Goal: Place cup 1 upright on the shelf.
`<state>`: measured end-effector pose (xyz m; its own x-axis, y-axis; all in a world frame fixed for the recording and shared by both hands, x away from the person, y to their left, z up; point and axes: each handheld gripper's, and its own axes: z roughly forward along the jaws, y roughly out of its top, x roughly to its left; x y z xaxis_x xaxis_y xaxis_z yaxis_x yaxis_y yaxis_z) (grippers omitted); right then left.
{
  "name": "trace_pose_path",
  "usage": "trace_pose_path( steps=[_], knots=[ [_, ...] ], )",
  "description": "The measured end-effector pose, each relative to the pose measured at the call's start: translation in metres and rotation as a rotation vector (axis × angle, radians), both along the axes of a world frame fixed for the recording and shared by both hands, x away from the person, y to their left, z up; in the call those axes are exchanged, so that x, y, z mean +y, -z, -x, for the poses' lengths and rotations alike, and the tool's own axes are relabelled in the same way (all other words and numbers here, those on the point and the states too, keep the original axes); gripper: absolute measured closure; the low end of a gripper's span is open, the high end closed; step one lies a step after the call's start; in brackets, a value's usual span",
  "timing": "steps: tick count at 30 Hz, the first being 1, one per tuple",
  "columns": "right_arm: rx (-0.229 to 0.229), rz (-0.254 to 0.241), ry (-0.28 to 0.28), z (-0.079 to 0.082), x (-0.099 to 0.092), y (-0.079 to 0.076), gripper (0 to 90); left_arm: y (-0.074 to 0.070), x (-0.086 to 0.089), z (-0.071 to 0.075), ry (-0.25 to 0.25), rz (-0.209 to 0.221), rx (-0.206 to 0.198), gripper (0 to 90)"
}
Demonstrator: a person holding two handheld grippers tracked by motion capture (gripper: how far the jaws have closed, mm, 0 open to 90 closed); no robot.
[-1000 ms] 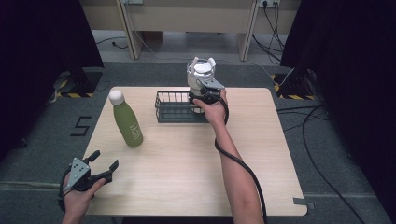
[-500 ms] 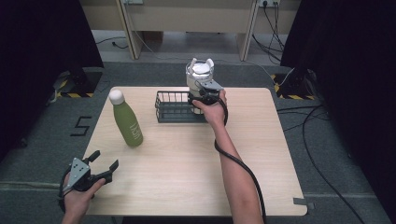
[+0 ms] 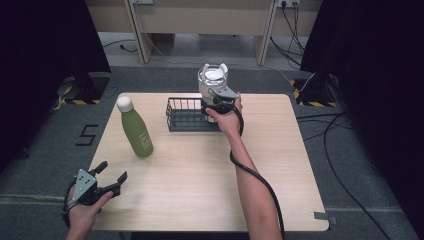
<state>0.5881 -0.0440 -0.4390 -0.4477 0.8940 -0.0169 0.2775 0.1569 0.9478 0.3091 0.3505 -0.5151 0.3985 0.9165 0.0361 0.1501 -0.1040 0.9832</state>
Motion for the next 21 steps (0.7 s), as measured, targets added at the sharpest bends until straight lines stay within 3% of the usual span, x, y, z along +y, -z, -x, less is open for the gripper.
trace_pose_path(
  steps=[21],
  knots=[
    [0.0, 0.005, -0.011, 0.019, -0.009, -0.001, 4.7, -0.001, -0.002, 0.001, 0.007, -0.013, -0.004, 16.0]
  ],
)
